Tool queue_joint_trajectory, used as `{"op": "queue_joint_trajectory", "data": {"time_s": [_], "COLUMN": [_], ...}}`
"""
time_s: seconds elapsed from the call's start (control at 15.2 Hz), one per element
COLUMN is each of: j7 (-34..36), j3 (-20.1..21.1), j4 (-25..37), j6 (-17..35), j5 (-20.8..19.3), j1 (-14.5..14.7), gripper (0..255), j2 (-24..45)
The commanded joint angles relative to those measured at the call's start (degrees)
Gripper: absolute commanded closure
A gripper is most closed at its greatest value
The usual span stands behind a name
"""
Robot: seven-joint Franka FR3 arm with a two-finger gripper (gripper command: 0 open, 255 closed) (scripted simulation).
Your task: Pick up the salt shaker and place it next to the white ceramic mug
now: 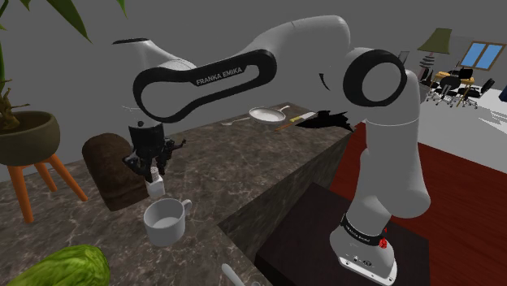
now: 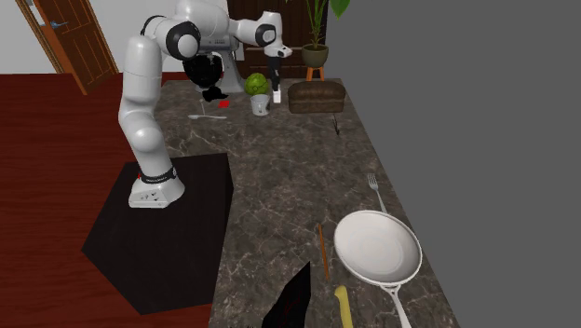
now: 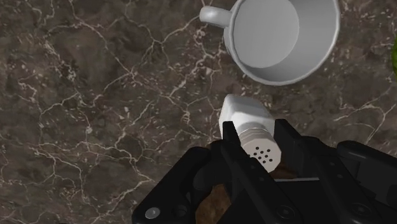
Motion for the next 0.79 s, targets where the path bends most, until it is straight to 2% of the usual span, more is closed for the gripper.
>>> {"op": "queue_joint_trajectory", "data": {"time_s": [0.0, 0.53, 0.73], "j7": [0.0, 0.3, 0.3], "j3": [0.0, -0.2, -0.2], "j4": [-1.3, -4.9, -5.1], "j6": [1.5, 6.9, 7.1], "j5": [-0.1, -0.5, -0.5], "j1": [0.0, 0.0, 0.0], "gripper": [255, 255, 255], "j2": [0.2, 2.0, 2.1]}}
